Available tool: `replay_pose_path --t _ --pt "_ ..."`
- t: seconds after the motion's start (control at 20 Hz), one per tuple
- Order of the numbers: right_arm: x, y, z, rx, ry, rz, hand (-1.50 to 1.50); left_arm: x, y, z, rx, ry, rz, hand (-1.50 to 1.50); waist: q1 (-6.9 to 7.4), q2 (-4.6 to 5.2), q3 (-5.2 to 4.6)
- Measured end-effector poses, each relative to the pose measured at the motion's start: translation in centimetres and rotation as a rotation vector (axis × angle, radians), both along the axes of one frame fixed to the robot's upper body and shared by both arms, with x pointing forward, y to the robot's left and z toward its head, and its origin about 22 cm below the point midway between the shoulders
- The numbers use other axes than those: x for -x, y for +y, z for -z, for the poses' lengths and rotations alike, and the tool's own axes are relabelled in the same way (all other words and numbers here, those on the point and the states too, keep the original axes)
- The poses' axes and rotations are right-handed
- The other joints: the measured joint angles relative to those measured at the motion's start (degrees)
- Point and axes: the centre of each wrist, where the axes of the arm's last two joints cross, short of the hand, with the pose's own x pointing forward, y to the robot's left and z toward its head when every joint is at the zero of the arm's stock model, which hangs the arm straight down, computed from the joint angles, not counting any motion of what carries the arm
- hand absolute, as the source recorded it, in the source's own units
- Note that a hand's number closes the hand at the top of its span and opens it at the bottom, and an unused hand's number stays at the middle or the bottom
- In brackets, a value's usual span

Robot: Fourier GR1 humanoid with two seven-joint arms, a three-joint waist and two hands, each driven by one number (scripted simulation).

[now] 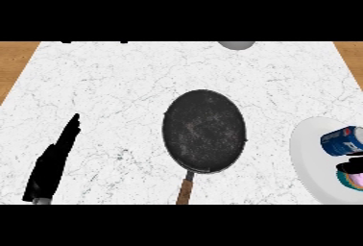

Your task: Pick the cupcake from the plate and place it in the pan

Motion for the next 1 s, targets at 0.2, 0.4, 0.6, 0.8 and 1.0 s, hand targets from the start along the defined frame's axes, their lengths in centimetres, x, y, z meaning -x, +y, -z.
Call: replay_pose_path --t 0.2,0.4,0.6,0.8,1.0 --pt "0.3 -0.1 0.7 -0.023 -0.029 0.030 1.50 -0.7 0.1 -0.4 -0.005 0.001 -0.002 0.00 -0.11 0.00 0.03" --pt "0.2 0.2 1.2 -0.049 -0.060 0.054 1.50 -0.4 -0.1 -0.2 -0.001 0.006 0.006 0.00 -0.12 -0.01 0.03" --pt "0.7 2.6 1.2 0.002 -0.082 -0.079 1.50 -0.3 -0.3 -0.5 -0.003 0.007 0.005 0.00 -0.17 -0.09 0.02" --pt "1.2 6.7 1.0 0.119 -0.107 -0.427 1.50 -0.5 0.1 -0.8 -0.007 0.010 0.004 0.00 -0.09 -0.31 -0.01" --pt "2.8 8.5 -0.2 0.317 -0.212 -0.626 1.50 -0.1 0.4 -0.4 -0.007 0.013 -0.010 0.00 -0.98 -0.54 -0.01"
